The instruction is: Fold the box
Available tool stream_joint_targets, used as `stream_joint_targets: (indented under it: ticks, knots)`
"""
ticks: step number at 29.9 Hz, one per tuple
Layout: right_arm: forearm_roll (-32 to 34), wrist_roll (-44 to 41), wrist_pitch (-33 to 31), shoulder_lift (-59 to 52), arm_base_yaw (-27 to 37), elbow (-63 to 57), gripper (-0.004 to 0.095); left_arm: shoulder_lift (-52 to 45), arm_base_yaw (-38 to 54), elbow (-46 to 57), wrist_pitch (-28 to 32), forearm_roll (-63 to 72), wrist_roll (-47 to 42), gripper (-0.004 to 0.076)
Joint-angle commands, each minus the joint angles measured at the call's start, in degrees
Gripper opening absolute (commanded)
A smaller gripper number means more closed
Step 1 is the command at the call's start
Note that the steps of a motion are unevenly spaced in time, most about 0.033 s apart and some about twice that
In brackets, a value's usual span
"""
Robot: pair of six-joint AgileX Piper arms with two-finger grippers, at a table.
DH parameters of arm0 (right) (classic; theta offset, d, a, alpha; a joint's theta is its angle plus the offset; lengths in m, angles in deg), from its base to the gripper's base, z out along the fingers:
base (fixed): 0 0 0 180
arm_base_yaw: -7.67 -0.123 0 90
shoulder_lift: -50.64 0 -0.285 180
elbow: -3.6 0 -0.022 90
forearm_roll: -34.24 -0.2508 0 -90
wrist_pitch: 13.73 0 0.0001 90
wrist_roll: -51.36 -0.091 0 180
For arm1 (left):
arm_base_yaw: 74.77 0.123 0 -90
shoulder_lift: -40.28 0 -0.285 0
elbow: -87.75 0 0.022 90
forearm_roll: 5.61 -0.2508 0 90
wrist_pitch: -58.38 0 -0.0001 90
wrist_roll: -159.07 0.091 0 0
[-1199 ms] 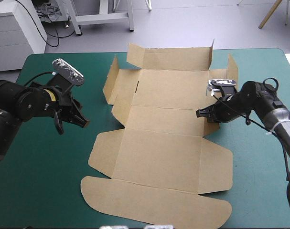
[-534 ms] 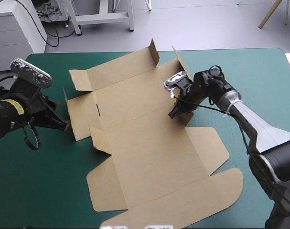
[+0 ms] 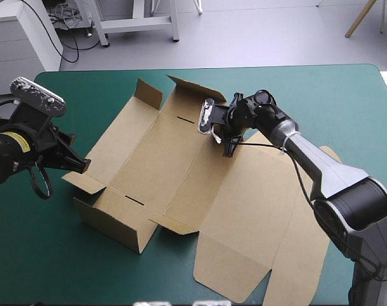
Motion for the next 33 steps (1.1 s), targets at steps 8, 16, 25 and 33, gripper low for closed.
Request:
stream_joint_targets:
  ticks: [8,16,25,33]
  knots:
    - [-2.40,18.39,6.41,-1.04,-3.37,1.91,-0.0020,-0.86,-0.14,3.30,-2.73,-0.72,-1.94,0.0245]
    - [-4.59,23.47,10.75,-1.04,-8.11,1.91,-0.0020,-0.86,-0.14,4.15,-2.73,-2.65,-3.10,0.0245]
    - [-5.12,23.04,11.76,-1.04,-8.51,1.91,-0.0011,-0.86,-0.14,4.15,-2.73,-3.81,-4.55,0.0246]
    - [-4.27,19.76,12.01,-1.29,-8.51,2.00,0.0471,-0.86,-0.14,4.15,-2.73,-4.10,-4.94,0.0245]
